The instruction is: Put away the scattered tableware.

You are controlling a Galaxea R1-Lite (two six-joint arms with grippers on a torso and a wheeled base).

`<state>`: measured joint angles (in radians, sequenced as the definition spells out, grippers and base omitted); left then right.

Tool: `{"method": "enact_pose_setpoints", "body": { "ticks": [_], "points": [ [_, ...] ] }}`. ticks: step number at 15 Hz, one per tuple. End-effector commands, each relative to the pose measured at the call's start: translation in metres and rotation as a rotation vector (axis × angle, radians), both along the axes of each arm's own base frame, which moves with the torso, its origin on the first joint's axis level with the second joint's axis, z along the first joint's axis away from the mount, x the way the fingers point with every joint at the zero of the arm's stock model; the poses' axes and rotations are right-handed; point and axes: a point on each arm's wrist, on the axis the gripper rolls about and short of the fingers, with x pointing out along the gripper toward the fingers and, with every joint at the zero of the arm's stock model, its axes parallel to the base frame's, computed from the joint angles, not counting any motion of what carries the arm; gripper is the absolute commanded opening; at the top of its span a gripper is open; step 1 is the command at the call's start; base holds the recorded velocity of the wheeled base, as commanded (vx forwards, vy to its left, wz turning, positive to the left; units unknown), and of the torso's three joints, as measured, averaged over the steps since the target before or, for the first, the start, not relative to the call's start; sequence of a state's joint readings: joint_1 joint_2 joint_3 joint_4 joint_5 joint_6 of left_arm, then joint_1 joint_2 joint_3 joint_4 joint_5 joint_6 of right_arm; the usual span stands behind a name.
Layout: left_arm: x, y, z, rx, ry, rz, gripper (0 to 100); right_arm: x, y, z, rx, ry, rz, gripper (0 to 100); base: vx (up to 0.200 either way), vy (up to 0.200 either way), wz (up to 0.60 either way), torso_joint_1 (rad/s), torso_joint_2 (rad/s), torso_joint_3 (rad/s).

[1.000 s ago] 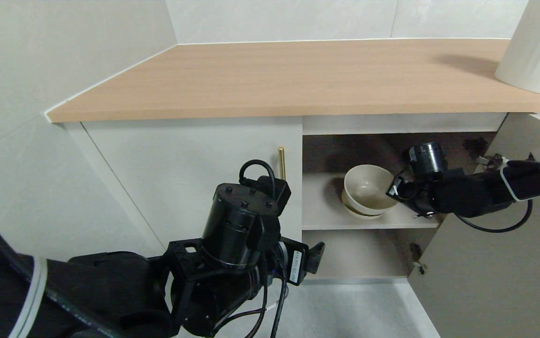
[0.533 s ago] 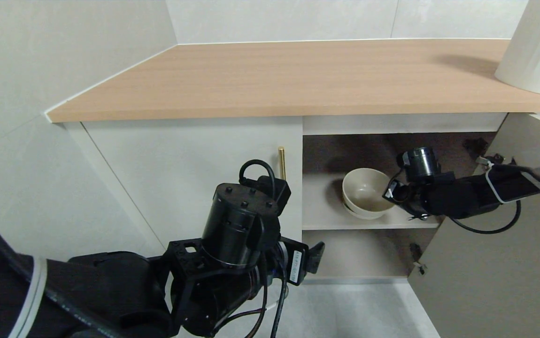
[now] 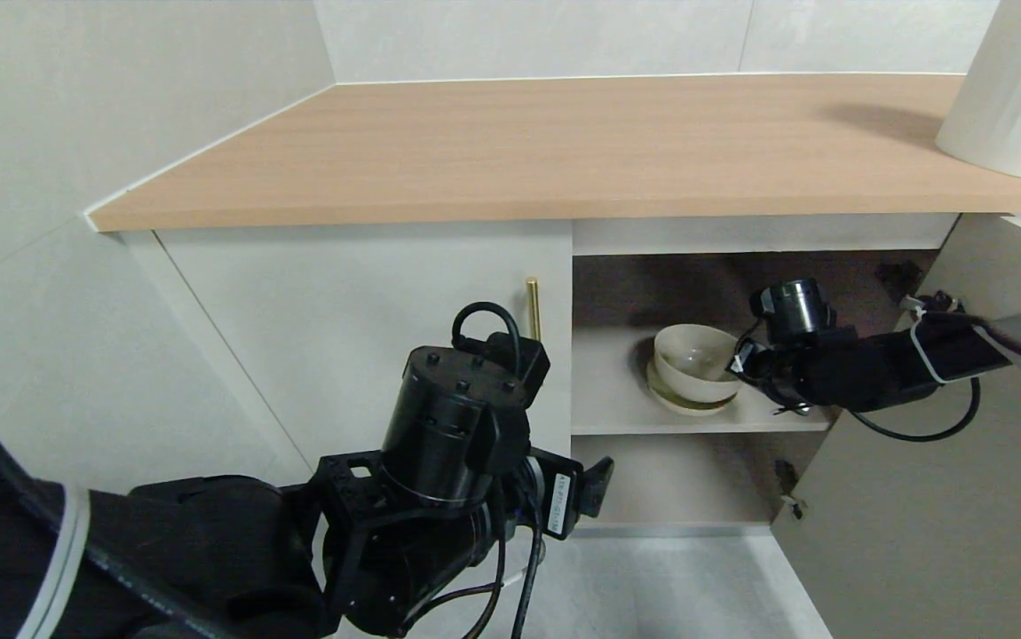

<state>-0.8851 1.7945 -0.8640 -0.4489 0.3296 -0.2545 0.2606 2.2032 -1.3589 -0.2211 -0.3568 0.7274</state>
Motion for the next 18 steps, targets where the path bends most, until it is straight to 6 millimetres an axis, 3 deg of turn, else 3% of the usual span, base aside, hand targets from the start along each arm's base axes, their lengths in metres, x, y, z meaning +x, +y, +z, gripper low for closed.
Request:
{"method": "enact_pose_setpoints", "body": {
  "ticks": [1, 4, 7, 10, 12, 14, 18],
  "points": [
    [0.0, 0.0, 0.0, 0.0, 0.0, 0.0, 100, -0.001, 0.001, 0.0, 0.0, 0.003, 0.004, 100, 0.0, 0.0, 0.0, 0.0, 0.0, 0.0],
    [0.001, 0.0, 0.001, -0.002, -0.002, 0.002, 100, -0.004, 0.004, 0.002, 0.002, 0.005, 0.016, 100, 0.0, 0.0, 0.0, 0.0, 0.0, 0.0],
    [0.009, 0.011, 0.012, -0.025, -0.051, 0.065, 100, -0.025, -0.001, 0.024, 0.012, -0.008, 0.048, 100, 0.0, 0.0, 0.0, 0.0, 0.0, 0.0],
    [0.005, 0.064, 0.07, -0.101, -0.216, 0.172, 100, -0.081, 0.001, 0.057, -0.017, -0.008, 0.239, 100, 0.0, 0.0, 0.0, 0.0, 0.0, 0.0],
    [-0.009, 0.084, 0.09, -0.132, -0.244, 0.192, 100, -0.118, 0.007, 0.082, -0.013, 0.003, 0.325, 100, 0.0, 0.0, 0.0, 0.0, 0.0, 0.0],
    [-0.03, 0.102, 0.085, -0.095, -0.174, 0.189, 100, -0.158, 0.002, 0.098, -0.03, 0.08, 0.362, 100, 0.0, 0.0, 0.0, 0.0, 0.0, 0.0],
    [-0.058, 0.14, 0.068, -0.078, -0.107, 0.235, 100, -0.221, -0.012, 0.104, -0.045, 0.081, 0.428, 100, 0.0, 0.0, 0.0, 0.0, 0.0, 0.0]
  ]
}}
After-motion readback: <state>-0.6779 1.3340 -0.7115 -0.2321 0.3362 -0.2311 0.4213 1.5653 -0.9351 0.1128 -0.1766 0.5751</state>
